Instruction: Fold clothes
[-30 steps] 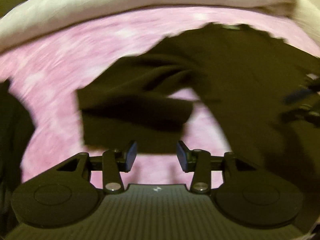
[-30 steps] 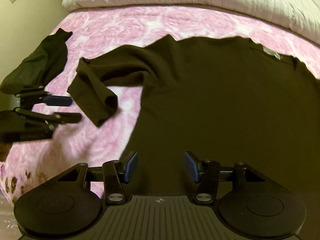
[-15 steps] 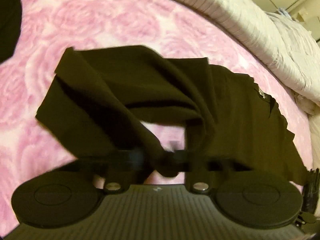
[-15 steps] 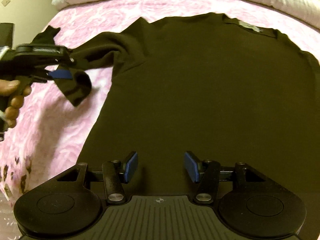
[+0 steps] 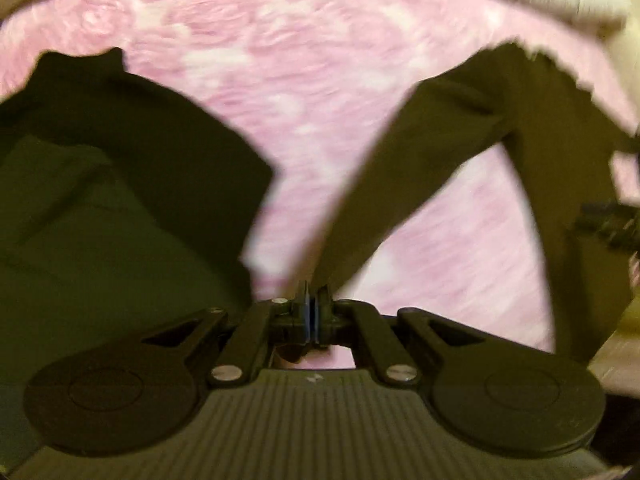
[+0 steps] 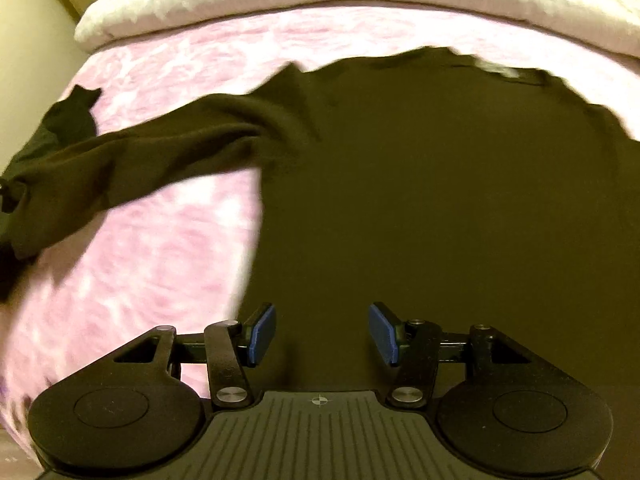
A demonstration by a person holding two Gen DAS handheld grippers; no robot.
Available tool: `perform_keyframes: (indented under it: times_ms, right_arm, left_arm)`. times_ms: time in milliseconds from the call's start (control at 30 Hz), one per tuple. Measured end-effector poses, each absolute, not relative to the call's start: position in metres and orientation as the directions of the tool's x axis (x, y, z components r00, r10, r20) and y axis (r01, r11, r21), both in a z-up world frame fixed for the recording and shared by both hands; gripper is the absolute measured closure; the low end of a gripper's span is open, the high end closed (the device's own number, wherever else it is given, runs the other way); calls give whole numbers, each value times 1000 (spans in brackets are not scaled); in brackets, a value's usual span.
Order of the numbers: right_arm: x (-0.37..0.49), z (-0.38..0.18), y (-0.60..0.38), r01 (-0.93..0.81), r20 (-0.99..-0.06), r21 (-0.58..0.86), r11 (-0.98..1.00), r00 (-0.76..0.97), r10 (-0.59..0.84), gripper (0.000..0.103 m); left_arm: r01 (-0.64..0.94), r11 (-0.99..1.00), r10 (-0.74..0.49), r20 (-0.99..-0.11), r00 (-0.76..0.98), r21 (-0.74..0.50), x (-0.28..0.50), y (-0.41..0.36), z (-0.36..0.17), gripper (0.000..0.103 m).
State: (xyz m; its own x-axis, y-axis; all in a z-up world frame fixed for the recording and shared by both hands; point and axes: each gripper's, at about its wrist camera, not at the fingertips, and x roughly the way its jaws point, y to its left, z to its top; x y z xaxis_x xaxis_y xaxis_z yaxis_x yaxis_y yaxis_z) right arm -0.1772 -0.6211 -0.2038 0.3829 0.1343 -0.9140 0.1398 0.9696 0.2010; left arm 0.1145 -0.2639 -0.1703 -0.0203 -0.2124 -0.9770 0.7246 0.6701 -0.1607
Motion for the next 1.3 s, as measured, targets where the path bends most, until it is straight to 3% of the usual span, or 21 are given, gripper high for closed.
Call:
perform_keyframes:
  times_ms: [200,500,600,667,867,1000,1033,1133,1300]
  right_arm:
    - [-133,-205,-535,67,-889,245,967,414,197,48]
    - [-98,-217,-489,-29,-894,209,977,399,203,48]
    - [-96,-220,-488,-20,-898,203,979,396,194,48]
    - [-95,-222,-489,-11,-899,206,979,393,193,48]
    - [-98,-228,-491,10,-901,219,976,385,199,48]
    - [-102,-230,-491,21,-902,228,973,380,203,48]
    - [-103,-230,-491,21,-902,228,973,380,203,48]
    - [-107,-229,-494,29,-905,222,975,378,195,48]
    - [-116,-220,-506,53,-904,206,977,392,169,48]
  left_arm:
    - [806,591,-168,-972,164,34,151,-260,-167,103]
    - [697,715,-257,-945,204,-44,196,-248,-187,101]
    - [631,767,-290,-940,182,-115,209,-236,-196,92]
    - [597,792,-301,-933,199,-128,212,-227,-197,68]
    - [489,837,-374,-909,185,-245,198,-204,-199,55]
    - [497,833,-354,-925,142,-242,181,-219,-222,55]
    - [497,836,-342,-930,137,-234,179,-223,-227,60]
    - [494,841,-318,-940,126,-218,172,-231,-236,98]
    - [460,852,-356,-921,157,-251,163,-194,-190,99]
